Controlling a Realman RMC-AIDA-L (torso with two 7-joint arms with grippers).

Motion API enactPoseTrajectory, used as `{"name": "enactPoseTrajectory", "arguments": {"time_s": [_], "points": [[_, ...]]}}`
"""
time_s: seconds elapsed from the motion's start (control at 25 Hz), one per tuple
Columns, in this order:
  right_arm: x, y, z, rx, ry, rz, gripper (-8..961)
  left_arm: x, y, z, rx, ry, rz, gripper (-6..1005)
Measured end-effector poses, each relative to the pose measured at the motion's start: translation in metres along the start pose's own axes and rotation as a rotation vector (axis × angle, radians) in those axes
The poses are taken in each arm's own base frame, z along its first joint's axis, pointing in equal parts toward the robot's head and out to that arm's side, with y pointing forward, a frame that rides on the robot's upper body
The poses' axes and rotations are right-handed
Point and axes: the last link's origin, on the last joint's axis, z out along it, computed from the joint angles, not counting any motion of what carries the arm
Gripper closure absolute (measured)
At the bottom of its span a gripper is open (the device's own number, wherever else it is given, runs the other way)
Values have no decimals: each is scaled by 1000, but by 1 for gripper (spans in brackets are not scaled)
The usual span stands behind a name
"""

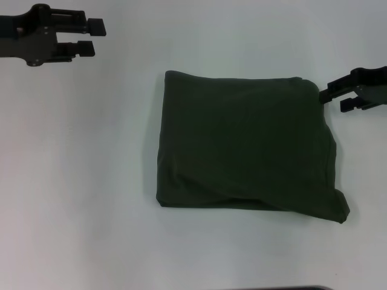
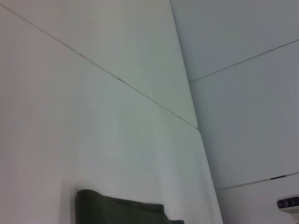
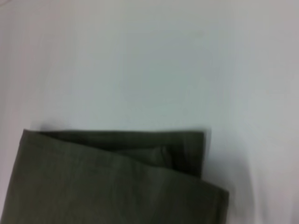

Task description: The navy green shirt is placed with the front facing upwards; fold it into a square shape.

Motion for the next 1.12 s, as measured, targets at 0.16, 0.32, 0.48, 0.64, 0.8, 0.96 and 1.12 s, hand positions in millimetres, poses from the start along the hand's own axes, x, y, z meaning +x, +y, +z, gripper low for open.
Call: {"name": "enactPoseTrajectory", "arguments": {"time_s": [0.16,0.32,0.48,0.64,0.8,0.96,1.12], "points": [[1,1,8,-12,-14,18,308,-1,-2,0,4,3,-3,431],[0,3,14,-27,-25,29,309,0,-2,0,6,5,0,431],[-1,3,18,-42,-46,36,309,-1,-2,-1,6,4,6,431],[-2,3,19,-42,-55,39,308,-1,-2,0,6,4,5,431],[-2,2,19,-37,-55,37,307,-2,-2,0,5,2,4,431],[-3,-2,13,-27,-57,36,307,-2,-3,0,4,1,3,431],[-3,-8,8,-37,-75,54,308,-3,-3,1,3,-1,2,431]]}}
